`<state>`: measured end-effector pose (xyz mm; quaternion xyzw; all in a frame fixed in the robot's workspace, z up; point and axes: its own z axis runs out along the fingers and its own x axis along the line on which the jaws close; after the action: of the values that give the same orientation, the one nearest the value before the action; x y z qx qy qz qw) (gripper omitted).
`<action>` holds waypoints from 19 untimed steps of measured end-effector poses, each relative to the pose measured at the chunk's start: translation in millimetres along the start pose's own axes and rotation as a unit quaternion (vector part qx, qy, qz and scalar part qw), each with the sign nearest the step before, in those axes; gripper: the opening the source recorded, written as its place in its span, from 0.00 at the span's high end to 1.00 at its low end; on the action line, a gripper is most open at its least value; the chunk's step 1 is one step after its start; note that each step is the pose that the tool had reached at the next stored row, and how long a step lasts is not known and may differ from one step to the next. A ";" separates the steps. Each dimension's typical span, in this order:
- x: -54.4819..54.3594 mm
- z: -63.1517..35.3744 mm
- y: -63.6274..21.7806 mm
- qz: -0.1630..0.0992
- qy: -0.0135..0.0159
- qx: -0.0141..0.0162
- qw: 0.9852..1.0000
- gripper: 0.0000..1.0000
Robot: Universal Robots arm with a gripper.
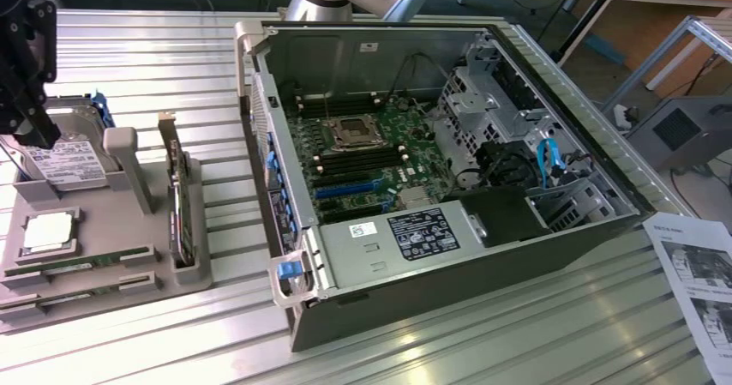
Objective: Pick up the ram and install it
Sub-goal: 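Pick up the ram and move it above insertion slot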
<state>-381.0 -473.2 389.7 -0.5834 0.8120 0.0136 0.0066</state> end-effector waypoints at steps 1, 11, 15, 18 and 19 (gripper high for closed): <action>0.0 0.0 0.0 -0.008 0.000 0.000 1.000 0.89; 0.0 0.3 -0.1 -0.104 0.001 -0.003 0.995 0.89; 0.0 0.4 0.0 -0.142 0.002 -0.004 0.990 0.89; 0.0 0.5 0.0 -0.151 0.002 -0.004 0.988 0.89; 0.0 0.5 0.0 -0.151 0.002 -0.004 0.988 0.89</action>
<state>-381.0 -473.2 389.2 -0.6995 0.7145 0.0144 0.0045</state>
